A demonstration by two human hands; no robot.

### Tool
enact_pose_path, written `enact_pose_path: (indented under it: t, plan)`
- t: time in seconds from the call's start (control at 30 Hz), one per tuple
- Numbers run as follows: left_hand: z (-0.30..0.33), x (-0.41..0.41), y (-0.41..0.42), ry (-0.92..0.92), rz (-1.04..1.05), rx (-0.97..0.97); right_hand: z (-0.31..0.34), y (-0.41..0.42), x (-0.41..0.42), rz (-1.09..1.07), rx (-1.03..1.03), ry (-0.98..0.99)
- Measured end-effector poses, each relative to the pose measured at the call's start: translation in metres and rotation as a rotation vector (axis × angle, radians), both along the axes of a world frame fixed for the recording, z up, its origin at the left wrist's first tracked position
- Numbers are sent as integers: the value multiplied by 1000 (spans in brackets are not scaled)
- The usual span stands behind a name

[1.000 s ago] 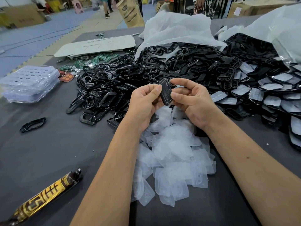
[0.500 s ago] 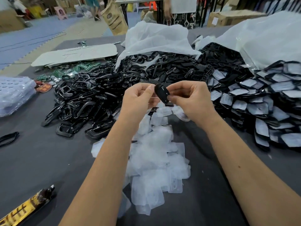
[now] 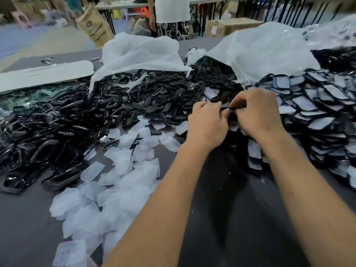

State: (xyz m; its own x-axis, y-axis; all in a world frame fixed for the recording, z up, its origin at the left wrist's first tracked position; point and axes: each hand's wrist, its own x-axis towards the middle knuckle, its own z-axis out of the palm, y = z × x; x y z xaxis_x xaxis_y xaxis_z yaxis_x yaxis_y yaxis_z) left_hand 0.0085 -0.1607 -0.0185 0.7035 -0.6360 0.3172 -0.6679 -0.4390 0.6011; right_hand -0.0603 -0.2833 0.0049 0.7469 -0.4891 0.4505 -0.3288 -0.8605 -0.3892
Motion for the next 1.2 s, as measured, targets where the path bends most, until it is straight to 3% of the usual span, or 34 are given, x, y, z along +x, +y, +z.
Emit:
enact_pose_path:
  t: [0.2, 0.4, 0.6, 0.73, 1.2]
  plan:
    - [-15, 1, -9, -65, 19, 52, -3, -10, -1, -10, -19, 116]
    - [-10, 15, 17, -163, 204, 77, 3, 15, 21, 32, 7, -55]
    - [-7, 42, 54, -116, 446, 329, -3, 57, 63, 218, -56, 161]
    - [-12, 48, 62, -96, 418, 289, -13, 66, 77, 213, -95, 289]
    - [-4, 40, 75, -51, 375, 157, -15, 73, 72, 194, 101, 45]
